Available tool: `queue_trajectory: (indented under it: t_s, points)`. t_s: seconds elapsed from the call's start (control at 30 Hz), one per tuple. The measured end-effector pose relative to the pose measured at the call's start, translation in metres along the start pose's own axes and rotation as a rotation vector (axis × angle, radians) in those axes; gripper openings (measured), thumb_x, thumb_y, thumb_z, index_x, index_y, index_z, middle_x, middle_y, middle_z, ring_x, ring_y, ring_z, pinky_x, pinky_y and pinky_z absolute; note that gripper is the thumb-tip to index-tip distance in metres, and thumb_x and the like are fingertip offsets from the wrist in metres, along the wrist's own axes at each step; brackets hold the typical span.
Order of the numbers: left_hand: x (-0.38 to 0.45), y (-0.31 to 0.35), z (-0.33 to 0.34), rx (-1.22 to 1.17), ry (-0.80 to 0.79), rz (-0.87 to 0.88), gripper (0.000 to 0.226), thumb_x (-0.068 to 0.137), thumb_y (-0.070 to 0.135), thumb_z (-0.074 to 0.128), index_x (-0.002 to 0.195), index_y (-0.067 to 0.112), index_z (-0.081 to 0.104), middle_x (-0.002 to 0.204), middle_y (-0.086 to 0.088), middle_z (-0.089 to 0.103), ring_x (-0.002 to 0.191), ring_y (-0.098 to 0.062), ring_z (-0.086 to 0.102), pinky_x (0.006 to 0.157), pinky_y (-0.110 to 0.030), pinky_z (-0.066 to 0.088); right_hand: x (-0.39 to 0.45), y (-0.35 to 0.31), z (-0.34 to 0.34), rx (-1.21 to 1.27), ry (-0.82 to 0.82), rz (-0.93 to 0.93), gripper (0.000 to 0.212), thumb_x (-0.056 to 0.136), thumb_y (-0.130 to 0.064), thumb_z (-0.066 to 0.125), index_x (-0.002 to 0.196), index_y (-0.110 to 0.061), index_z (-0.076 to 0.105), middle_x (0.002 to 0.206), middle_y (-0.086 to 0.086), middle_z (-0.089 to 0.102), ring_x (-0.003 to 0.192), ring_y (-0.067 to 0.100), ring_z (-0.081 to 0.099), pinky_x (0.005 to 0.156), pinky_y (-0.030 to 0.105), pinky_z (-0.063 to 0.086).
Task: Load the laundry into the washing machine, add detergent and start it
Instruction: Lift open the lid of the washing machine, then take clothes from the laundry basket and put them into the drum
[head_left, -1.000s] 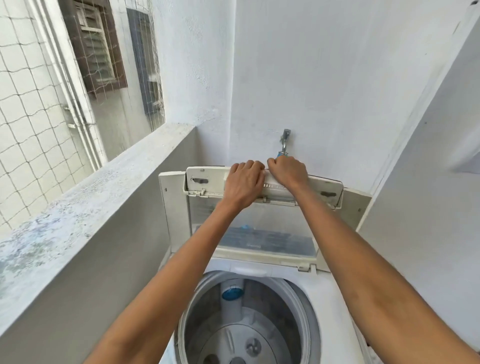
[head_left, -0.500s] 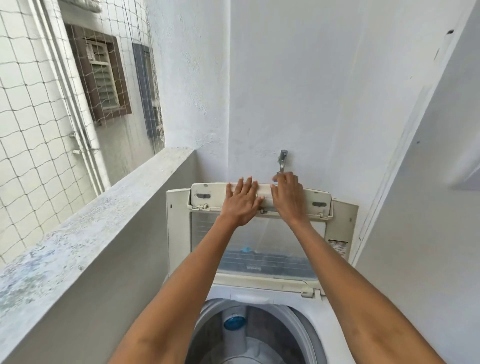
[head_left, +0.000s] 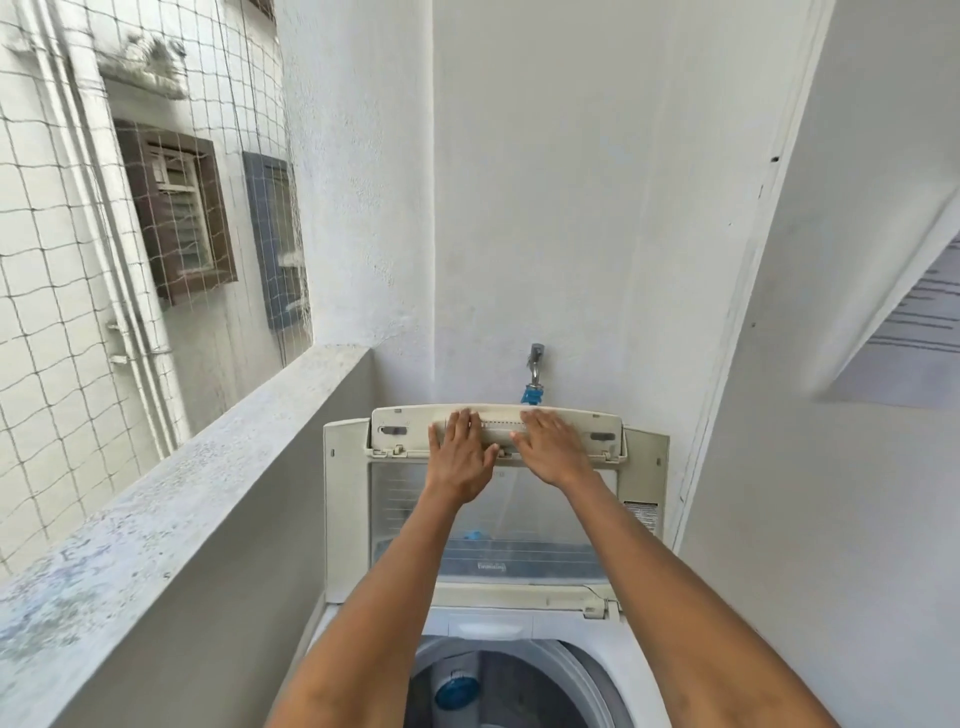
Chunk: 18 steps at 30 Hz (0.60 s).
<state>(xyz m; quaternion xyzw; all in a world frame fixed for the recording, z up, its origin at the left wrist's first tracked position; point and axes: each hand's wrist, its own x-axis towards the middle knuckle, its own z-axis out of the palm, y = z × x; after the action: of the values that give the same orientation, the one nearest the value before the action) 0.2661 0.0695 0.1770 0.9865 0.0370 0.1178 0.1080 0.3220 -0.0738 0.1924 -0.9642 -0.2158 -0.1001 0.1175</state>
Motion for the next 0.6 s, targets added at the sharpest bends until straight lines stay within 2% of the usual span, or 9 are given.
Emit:
queue_trajectory:
  t_s: [0.07, 0.13, 0.27, 0.43, 0.6]
  points:
    - [0.000, 0.001, -0.005, 0.029, -0.050, -0.004, 0.068, 0.100, 0.048, 0.017, 0.151, 0.008, -0.006, 0.160, -0.008, -0.010, 0.148, -0.022, -0.011, 0.119, -0.047, -0.008, -0.006, -0.003, -0.002, 0.015, -0.039, 0.037, 0.059, 0.100, -0.045, 0.026, 0.149, -0.013, 0.021, 0.157, 0.008, 0.021, 0.145, 0.026, 0.017, 0.119, 0.046, 0.013]
    - [-0.003, 0.004, -0.010, 0.025, -0.077, -0.024, 0.069, 0.100, 0.048, 0.016, 0.151, 0.008, -0.007, 0.159, -0.009, -0.011, 0.147, -0.023, -0.011, 0.119, -0.046, -0.008, -0.019, -0.006, -0.004, 0.045, -0.012, 0.062, 0.060, 0.100, -0.046, 0.026, 0.149, -0.013, 0.020, 0.157, 0.009, 0.021, 0.146, 0.026, 0.015, 0.119, 0.046, 0.013]
    - [-0.024, 0.020, -0.015, -0.002, -0.017, -0.013, 0.064, 0.101, 0.042, 0.019, 0.151, 0.007, 0.000, 0.160, -0.010, -0.005, 0.148, -0.025, -0.007, 0.118, -0.045, -0.007, -0.051, -0.007, -0.005, 0.043, 0.106, 0.066, 0.056, 0.100, -0.042, 0.030, 0.147, -0.012, 0.026, 0.155, 0.009, 0.026, 0.145, 0.024, 0.017, 0.119, 0.045, 0.015]
    - [-0.066, 0.058, 0.004, 0.010, 0.057, 0.071, 0.052, 0.100, 0.030, 0.030, 0.147, 0.009, 0.021, 0.156, -0.012, 0.020, 0.145, -0.028, 0.015, 0.119, -0.049, 0.004, -0.110, 0.009, -0.006, 0.005, 0.208, 0.141, 0.048, 0.100, -0.037, 0.035, 0.140, -0.011, 0.038, 0.145, 0.010, 0.042, 0.137, 0.026, 0.034, 0.113, 0.042, 0.027]
    - [-0.128, 0.151, 0.063, -0.098, -0.106, 0.216, 0.040, 0.095, 0.022, 0.038, 0.133, 0.012, 0.044, 0.141, -0.012, 0.044, 0.131, -0.031, 0.039, 0.114, -0.047, 0.019, -0.217, 0.065, 0.003, -0.048, 0.225, 0.294, 0.036, 0.098, -0.031, 0.040, 0.124, -0.012, 0.054, 0.124, 0.010, 0.058, 0.116, 0.028, 0.052, 0.094, 0.040, 0.039]
